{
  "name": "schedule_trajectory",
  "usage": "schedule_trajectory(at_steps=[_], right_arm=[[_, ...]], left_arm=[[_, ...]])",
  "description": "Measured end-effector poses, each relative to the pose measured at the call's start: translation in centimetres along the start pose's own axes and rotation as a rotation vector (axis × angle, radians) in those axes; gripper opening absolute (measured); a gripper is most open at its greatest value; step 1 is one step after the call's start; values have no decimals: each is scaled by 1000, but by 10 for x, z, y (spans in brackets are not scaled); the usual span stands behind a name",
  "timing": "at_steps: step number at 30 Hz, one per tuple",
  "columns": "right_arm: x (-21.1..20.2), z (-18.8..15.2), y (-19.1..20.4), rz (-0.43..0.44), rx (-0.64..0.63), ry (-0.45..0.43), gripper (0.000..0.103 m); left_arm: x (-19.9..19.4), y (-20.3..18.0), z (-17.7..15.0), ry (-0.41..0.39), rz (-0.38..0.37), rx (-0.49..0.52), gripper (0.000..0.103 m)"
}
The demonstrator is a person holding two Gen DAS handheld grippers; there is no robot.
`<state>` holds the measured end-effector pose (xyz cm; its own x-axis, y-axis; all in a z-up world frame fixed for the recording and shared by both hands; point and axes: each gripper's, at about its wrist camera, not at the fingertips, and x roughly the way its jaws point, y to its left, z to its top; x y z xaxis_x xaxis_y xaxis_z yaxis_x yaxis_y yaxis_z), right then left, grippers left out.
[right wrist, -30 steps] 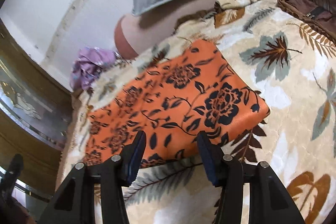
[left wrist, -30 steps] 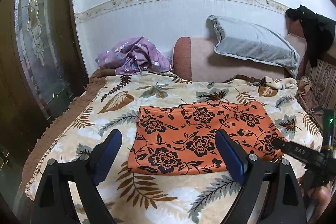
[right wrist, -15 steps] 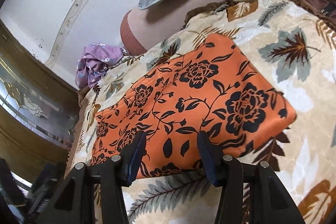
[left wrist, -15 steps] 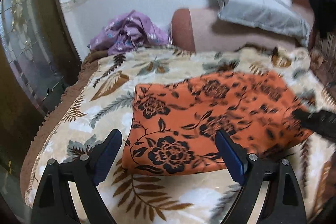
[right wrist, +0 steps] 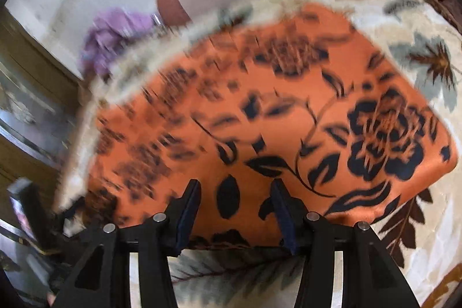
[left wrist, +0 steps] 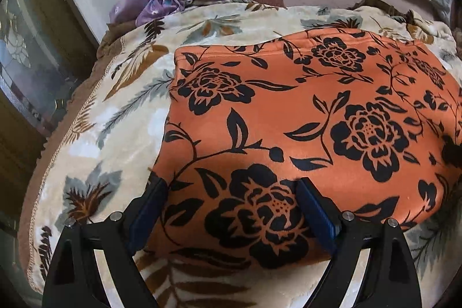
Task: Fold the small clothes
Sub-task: 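Press and smooth the folded shirt flat with both tools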
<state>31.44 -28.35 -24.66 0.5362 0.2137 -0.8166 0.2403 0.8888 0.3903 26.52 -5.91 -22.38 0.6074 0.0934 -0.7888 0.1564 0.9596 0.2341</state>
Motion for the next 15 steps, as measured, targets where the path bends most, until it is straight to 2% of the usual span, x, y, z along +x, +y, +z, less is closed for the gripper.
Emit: schedule_trajectory(at_steps=[3, 8, 12, 15], right_arm=[[-6, 0, 5, -5, -27, -1, 54], [-25, 3, -12, 55, 54, -44, 54], [-41, 11, -27, 25, 100, -115, 54], [-38, 12, -34, 21, 133, -103, 54]], left_arm=[[-3, 0, 1, -4, 2, 4, 91], [-9, 4, 2, -26, -11, 0, 91], [-18, 6, 5, -60, -26, -14, 91], [-22, 6, 7, -82, -29, -16, 91]])
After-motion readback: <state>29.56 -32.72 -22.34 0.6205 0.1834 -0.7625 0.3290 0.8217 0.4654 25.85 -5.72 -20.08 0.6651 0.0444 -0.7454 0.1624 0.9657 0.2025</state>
